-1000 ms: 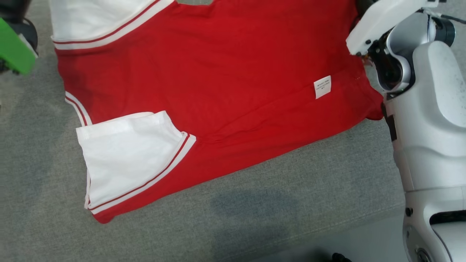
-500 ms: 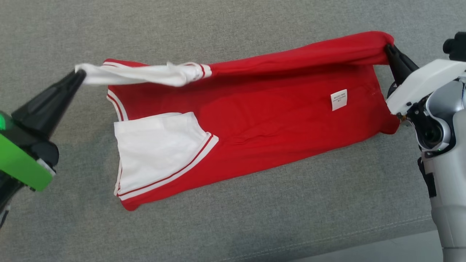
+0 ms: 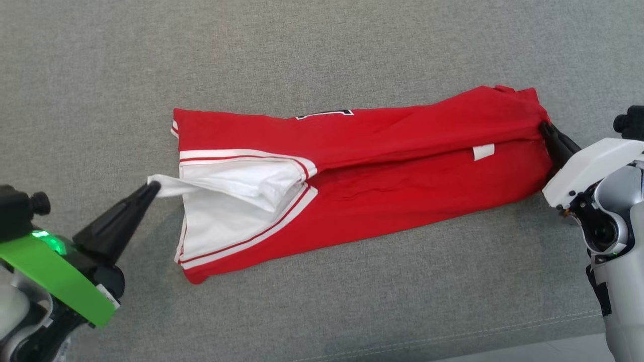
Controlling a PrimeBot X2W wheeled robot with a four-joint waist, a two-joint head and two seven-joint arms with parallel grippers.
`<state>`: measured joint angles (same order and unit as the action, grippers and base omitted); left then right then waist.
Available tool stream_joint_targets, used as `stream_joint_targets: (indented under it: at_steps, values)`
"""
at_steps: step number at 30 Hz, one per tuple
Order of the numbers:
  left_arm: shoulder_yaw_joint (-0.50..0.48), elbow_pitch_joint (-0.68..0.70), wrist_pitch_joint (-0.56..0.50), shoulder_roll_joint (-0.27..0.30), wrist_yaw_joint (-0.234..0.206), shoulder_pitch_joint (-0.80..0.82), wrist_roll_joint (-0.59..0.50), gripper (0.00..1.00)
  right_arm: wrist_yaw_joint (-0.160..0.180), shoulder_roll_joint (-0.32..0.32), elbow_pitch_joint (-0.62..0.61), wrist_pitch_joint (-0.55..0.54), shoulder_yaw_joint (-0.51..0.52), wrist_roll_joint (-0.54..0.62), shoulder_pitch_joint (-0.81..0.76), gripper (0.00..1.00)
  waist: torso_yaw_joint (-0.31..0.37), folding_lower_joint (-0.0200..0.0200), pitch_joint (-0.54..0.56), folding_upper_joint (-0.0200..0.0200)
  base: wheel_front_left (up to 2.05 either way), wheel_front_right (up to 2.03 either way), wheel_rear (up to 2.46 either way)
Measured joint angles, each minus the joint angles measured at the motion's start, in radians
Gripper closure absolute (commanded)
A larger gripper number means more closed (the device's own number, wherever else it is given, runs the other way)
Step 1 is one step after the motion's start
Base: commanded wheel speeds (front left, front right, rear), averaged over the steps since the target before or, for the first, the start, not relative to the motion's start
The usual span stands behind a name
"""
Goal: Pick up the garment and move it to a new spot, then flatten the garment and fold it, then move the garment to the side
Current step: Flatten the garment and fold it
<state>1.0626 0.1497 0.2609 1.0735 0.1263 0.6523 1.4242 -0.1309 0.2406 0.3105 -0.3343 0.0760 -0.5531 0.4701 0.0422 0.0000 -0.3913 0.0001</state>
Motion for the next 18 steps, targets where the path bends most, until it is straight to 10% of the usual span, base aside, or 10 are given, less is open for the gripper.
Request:
stream_joint_targets:
  at_steps: [1, 2, 3, 5, 6, 7, 18]
  values:
    - [-0.01, -0.007, 0.0, -0.016, 0.0, -0.021, 0.0, 0.99, 0.0, 0.0, 0.002, -0.002, 0.0, 0.001, -0.007, 0.7, -0.001, 0.0, 0.001, 0.0, 0.0, 0.0, 0.0]
    - [-0.019, -0.016, 0.0, -0.032, 0.0, -0.043, -0.001, 0.99, 0.0, -0.001, 0.005, -0.003, 0.001, 0.003, -0.014, 0.7, -0.002, 0.0, 0.003, 0.0, 0.0, 0.0, 0.0]
    - [-0.026, -0.026, 0.0, -0.047, 0.0, -0.063, -0.002, 0.81, 0.0, -0.003, 0.007, -0.003, 0.002, 0.005, -0.019, 0.54, -0.003, 0.0, 0.005, 0.0, 0.0, 0.0, 0.0]
    - [-0.034, -0.044, 0.0, -0.077, -0.003, -0.097, -0.012, 0.55, 0.0, -0.01, 0.007, 0.009, 0.016, 0.007, -0.027, 0.0, -0.003, 0.0, 0.012, 0.0, 0.0, 0.0, 0.0]
    - [-0.042, -0.056, 0.0, -0.095, -0.005, -0.114, -0.015, 0.09, 0.0, -0.012, 0.006, 0.022, 0.023, 0.01, -0.032, 0.0, -0.004, 0.0, 0.016, 0.0, 0.0, 0.0, 0.0]
    - [-0.056, -0.064, 0.0, -0.115, -0.013, -0.131, -0.018, 0.0, 0.0, -0.013, 0.002, 0.034, 0.032, 0.011, -0.039, 0.0, -0.004, 0.0, 0.021, 0.0, 0.0, 0.0, 0.0]
    - [-0.341, -0.134, 0.0, -0.37, -0.157, -0.366, -0.224, 0.0, 0.0, -0.019, -0.069, 0.226, 0.002, 0.013, -0.19, 0.0, -0.006, 0.0, 0.127, 0.0, 0.0, 0.0, 0.0]
